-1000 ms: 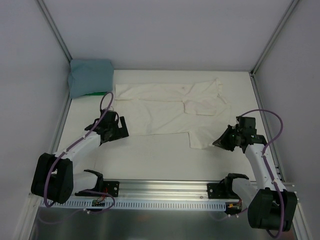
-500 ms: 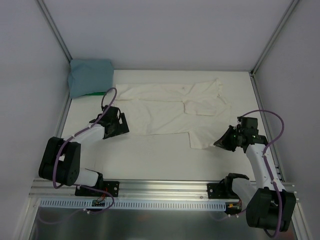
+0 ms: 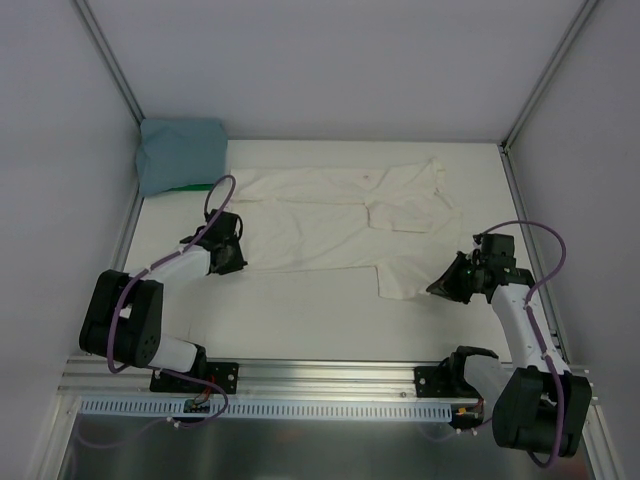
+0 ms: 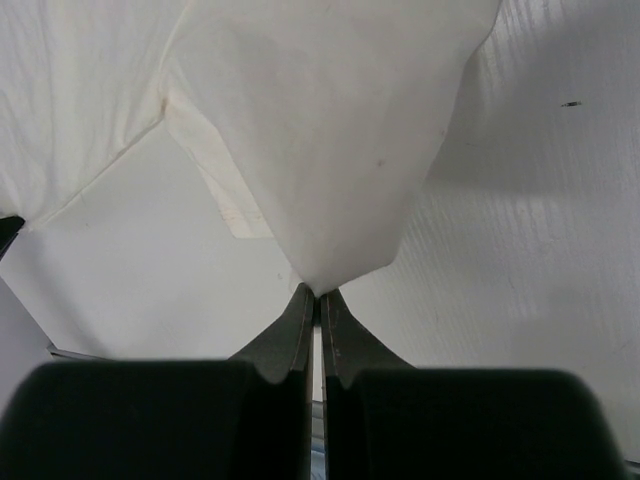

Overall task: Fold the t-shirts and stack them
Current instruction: Grap the side of the flattened tshirt closest away from the robot with both arms, then fold the other side of the tshirt into a rectangle

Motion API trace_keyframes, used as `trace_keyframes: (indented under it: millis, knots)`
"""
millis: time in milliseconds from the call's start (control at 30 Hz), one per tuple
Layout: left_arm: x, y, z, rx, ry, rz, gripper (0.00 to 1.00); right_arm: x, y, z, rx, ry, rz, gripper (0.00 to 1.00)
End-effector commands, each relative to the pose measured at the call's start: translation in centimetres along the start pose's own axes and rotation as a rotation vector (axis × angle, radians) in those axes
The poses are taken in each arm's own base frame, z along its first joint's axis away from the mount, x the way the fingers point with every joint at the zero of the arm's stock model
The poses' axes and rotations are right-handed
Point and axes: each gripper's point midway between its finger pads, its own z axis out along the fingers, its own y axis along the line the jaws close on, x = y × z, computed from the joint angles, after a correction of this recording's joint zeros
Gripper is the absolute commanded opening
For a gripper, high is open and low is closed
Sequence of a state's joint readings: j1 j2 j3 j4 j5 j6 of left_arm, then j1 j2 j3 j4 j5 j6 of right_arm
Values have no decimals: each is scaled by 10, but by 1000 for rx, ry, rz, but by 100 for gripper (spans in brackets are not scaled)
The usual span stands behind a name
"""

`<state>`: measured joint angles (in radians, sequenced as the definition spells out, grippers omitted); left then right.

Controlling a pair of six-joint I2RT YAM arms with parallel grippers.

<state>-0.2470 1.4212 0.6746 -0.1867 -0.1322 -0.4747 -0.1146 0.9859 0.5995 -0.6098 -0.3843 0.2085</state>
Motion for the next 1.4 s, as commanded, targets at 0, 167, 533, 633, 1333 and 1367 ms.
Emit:
trace_keyframes:
  millis: [0, 167, 533, 633, 1333, 1367]
  knots:
    - [-13, 2, -16, -14, -23, 12, 0, -5, 7, -6, -28, -13, -8, 0]
    - [-23, 7, -37, -30, -60, 29, 0, -18, 19, -22, -47, -67, -17, 0]
    - [-93, -16, -73, -18, -163, 66, 0, -85, 66, -39, -137, -136, 2, 0]
    - [-116, -25, -75, -23, -172, 79, 0, -113, 84, -36, -171, -138, 19, 0]
    - [-231, -32, 33, -108, -69, 73, 53, -320, 158, 109, -384, -56, 171, 99]
    - [-231, -32, 36, -105, -80, 77, 55, -317, 155, 111, -386, -64, 170, 99]
